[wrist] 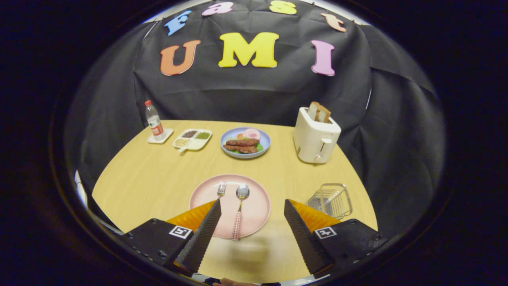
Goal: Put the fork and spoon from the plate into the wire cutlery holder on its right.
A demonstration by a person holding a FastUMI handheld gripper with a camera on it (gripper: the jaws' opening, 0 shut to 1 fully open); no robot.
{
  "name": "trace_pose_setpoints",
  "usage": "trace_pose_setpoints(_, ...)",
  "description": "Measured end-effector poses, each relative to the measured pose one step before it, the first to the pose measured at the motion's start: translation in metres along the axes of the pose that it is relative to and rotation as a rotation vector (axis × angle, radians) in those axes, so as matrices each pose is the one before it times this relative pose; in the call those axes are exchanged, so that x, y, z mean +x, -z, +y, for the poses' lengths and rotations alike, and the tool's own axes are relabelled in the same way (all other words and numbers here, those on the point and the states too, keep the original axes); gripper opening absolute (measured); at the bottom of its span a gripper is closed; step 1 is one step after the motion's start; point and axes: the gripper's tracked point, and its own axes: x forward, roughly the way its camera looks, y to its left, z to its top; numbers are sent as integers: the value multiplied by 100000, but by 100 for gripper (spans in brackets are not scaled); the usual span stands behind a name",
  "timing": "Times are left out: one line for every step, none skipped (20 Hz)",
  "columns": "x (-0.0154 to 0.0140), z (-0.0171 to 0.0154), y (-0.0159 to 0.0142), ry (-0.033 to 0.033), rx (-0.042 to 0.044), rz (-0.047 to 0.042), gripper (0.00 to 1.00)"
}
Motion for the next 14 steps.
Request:
trace_pose_setpoints(1175,179,743,562,-216,2630,95)
trace_pose_setpoints(906,248,628,-124,-135,3125,94)
trace_pose_setpoints(1046,195,947,-78,-202,2612,94)
trace_pose_setpoints(1017,-16,542,310,-95,2725,93)
trace_pose_setpoints(1082,130,575,-357,435,2308,92)
trace_pose_setpoints(822,220,321,-436,139,2495,92)
trace_pose_setpoints(946,170,271,-362,-439,1614,91)
trace_pose_setpoints(643,116,8,-313,-423,443,90)
trace_pose_setpoints(702,247,77,-506,-699,449,87)
trace_pose_setpoints(572,21,374,300,-363,1819,83)
trace_pose_setpoints(600,197,494,-456,33,2085,78)
trace_pose_setpoints(477,50,318,109,193,1814,74)
trace_pose_setpoints(554,55,326,53,326,1583,69)
trace_pose_setpoints(403,-37,338,349,582,1298,60)
